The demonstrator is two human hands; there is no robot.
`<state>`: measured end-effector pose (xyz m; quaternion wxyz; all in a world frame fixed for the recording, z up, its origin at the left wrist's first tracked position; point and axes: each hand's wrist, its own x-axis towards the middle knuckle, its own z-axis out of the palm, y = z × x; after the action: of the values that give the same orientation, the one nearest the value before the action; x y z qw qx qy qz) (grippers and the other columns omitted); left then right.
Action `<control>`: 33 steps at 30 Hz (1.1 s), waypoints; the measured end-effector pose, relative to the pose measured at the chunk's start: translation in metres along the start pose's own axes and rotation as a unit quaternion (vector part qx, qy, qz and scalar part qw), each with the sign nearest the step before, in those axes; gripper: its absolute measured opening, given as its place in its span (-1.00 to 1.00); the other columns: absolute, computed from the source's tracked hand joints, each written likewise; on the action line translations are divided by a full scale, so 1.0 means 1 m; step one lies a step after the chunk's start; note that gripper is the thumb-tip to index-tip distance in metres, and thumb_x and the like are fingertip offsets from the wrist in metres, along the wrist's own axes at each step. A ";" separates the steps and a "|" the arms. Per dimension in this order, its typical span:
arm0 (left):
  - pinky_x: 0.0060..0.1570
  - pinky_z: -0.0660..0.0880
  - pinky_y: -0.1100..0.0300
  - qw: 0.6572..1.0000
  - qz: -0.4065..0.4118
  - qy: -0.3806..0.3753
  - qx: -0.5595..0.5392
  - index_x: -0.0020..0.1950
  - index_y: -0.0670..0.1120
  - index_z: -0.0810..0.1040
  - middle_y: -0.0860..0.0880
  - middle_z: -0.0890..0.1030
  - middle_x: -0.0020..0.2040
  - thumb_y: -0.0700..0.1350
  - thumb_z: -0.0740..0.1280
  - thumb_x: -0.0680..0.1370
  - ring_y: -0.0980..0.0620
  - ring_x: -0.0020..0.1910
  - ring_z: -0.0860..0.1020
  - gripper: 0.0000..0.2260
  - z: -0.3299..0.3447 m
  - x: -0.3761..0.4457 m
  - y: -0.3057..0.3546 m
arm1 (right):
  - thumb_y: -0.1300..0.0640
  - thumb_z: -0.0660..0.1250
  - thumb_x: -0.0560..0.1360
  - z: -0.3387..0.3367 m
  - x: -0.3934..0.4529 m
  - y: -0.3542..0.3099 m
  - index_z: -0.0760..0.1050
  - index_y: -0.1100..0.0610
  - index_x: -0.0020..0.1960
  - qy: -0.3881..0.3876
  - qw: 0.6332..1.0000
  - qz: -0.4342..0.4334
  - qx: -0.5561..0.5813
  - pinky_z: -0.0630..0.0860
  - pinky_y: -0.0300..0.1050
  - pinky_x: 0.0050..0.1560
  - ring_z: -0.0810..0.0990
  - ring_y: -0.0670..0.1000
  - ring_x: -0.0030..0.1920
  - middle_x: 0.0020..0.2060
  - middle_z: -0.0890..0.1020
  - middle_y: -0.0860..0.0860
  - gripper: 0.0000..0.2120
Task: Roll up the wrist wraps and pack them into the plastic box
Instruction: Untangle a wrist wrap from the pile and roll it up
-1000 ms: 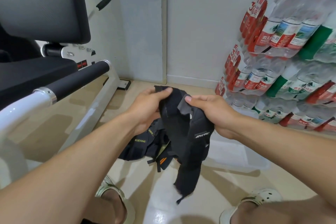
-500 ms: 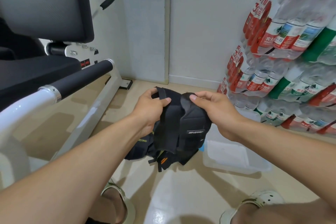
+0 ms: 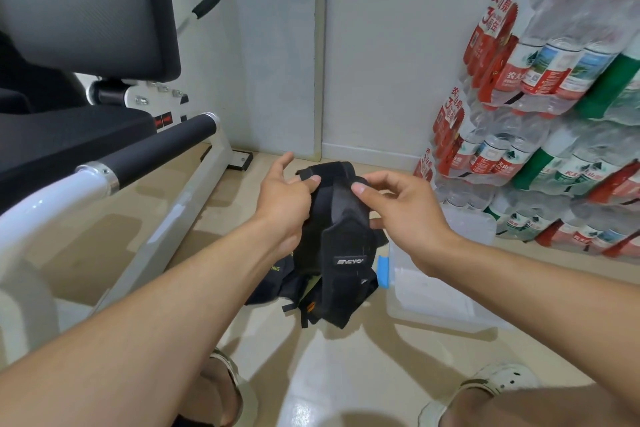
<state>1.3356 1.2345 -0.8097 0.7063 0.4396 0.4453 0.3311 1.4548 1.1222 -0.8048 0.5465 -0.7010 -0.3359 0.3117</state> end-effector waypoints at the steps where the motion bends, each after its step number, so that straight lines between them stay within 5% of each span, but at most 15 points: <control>1: 0.13 0.61 -0.12 1.000 0.002 -0.004 -0.002 0.55 0.08 0.29 -0.23 0.69 0.09 -0.33 0.31 0.62 -0.21 0.08 0.68 -0.43 0.001 -0.001 0.000 | 0.09 0.43 0.58 0.001 0.000 0.000 0.68 0.05 0.05 -0.001 1.000 0.007 0.011 0.70 0.11 -0.01 0.73 0.08 -0.06 -0.12 0.75 0.02 -0.91; 8: -0.12 0.63 0.07 0.998 0.007 -0.050 -0.024 0.57 0.02 0.26 -0.22 0.67 0.13 -0.38 0.28 0.62 -0.11 -0.02 0.69 -0.42 0.002 -0.005 0.001 | 0.10 0.44 0.57 0.000 0.002 0.002 0.65 0.07 0.07 -0.016 0.999 0.026 0.018 0.66 -0.16 -0.05 0.73 0.02 -0.02 -0.13 0.76 0.01 -0.90; 13: -0.20 0.63 0.14 0.997 0.003 -0.073 -0.018 0.55 0.02 0.30 -0.16 0.65 0.03 -0.36 0.26 0.64 -0.02 -0.16 0.69 -0.47 0.005 -0.009 0.002 | 0.11 0.45 0.57 -0.001 0.004 0.003 0.64 0.09 0.06 -0.009 0.999 0.035 0.022 0.64 -0.08 -0.03 0.72 0.01 -0.10 -0.13 0.75 0.07 -0.90; 21: -0.18 0.64 0.11 0.995 0.003 -0.094 -0.025 0.56 0.00 0.27 -0.17 0.70 0.07 -0.36 0.36 0.58 -0.04 -0.11 0.72 -0.39 0.006 -0.011 0.002 | 0.11 0.47 0.55 -0.003 0.005 0.003 0.62 0.09 0.02 0.010 0.999 0.039 0.018 0.59 -0.15 -0.19 0.70 -0.02 -0.20 -0.16 0.74 0.11 -0.92; 24: -0.06 0.65 0.02 0.995 0.021 -0.100 -0.001 0.58 0.02 0.24 -0.13 0.73 0.03 -0.39 0.40 0.54 -0.09 -0.01 0.73 -0.31 0.006 -0.011 0.000 | 0.10 0.48 0.54 -0.003 0.005 0.003 0.61 0.07 0.02 0.012 0.999 0.040 0.017 0.56 -0.17 -0.19 0.72 -0.04 -0.19 -0.18 0.75 0.07 -0.90; 30: -0.21 0.64 0.11 0.994 0.031 -0.100 -0.005 0.57 0.06 0.24 -0.15 0.73 0.04 -0.42 0.37 0.55 -0.10 -0.07 0.74 -0.30 0.007 -0.014 0.001 | -0.04 0.57 0.44 -0.005 0.008 0.001 0.51 0.00 0.10 0.061 0.996 0.061 -0.037 0.61 -0.08 -0.04 0.66 -0.06 -0.06 -0.07 0.65 -0.01 -0.66; 33: -0.22 0.64 0.13 0.994 0.030 -0.101 -0.007 0.58 0.06 0.24 -0.16 0.73 0.04 -0.43 0.37 0.55 -0.11 -0.09 0.74 -0.29 0.006 -0.015 0.003 | -0.11 0.56 0.43 -0.010 0.012 -0.001 0.61 0.01 0.13 0.018 0.995 0.083 -0.048 0.57 -0.16 -0.05 0.64 -0.08 0.01 0.02 0.64 0.01 -0.65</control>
<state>1.3352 1.2213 -0.8004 0.7406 0.4786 0.3563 0.3091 1.4697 1.1263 -0.8023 0.4905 -0.7571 -0.2811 0.3273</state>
